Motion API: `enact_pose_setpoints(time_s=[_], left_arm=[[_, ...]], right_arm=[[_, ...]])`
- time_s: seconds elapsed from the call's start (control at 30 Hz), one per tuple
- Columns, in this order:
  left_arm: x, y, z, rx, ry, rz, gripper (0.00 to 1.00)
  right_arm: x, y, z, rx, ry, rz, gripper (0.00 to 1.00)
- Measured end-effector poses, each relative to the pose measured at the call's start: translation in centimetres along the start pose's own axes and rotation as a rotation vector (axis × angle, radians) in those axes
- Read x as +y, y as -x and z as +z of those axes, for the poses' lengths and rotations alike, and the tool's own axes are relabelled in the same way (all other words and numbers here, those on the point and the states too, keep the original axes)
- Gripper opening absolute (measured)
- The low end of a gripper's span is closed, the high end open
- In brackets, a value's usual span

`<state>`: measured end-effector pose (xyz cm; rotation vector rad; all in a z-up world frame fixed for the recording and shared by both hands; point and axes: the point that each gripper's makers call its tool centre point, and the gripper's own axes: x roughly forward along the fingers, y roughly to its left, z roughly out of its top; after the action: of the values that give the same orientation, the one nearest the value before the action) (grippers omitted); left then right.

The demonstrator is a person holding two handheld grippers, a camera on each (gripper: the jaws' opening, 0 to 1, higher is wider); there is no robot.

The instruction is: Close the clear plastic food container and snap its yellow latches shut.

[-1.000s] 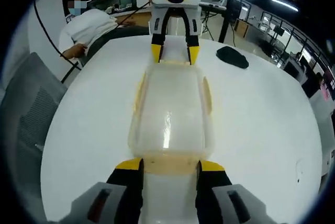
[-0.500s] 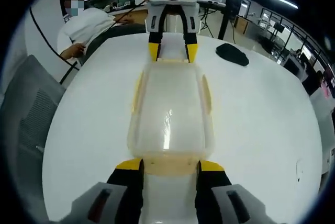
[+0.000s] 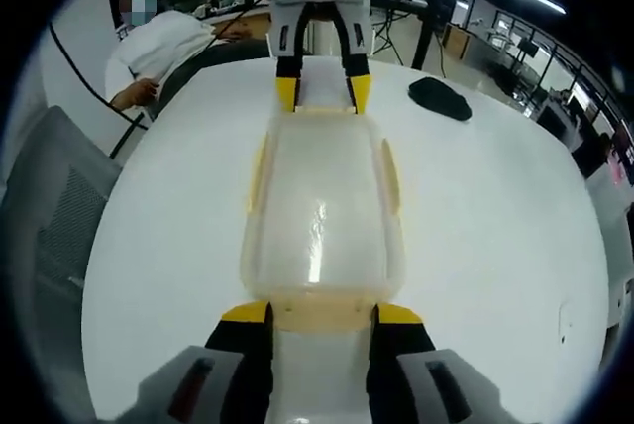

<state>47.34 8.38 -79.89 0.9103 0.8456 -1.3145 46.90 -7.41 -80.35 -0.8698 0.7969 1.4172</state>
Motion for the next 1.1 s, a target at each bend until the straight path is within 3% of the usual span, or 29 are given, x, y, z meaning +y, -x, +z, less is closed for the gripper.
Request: enact_pose_setpoints(time_s=[0.17,0.5,0.8,1.1], left_arm=[[0.2,0.6,0.3,0.022,0.014,0.019,0.37],[1.1,3.4,2.5,0.027,-0.008,0.052,0.37],[1.4,4.8,5.5,0.011,-0.016,0.08,0.37],[1.3,5.0,8.8,-0.006,-0.007,0.097,0.36]], right_arm=[[-0.3,1.0,0.2,-0.006,0.006,-0.015,0.34],[-1.0,3.9,0.7,-0.026,0.027,-0.032,0.34],[-1.2,7.0,-0.1,-0.022,0.046,-0.056,0.34],[-1.4,9.8,-1.7,-0.014,0.066,-0.056,0.34]])
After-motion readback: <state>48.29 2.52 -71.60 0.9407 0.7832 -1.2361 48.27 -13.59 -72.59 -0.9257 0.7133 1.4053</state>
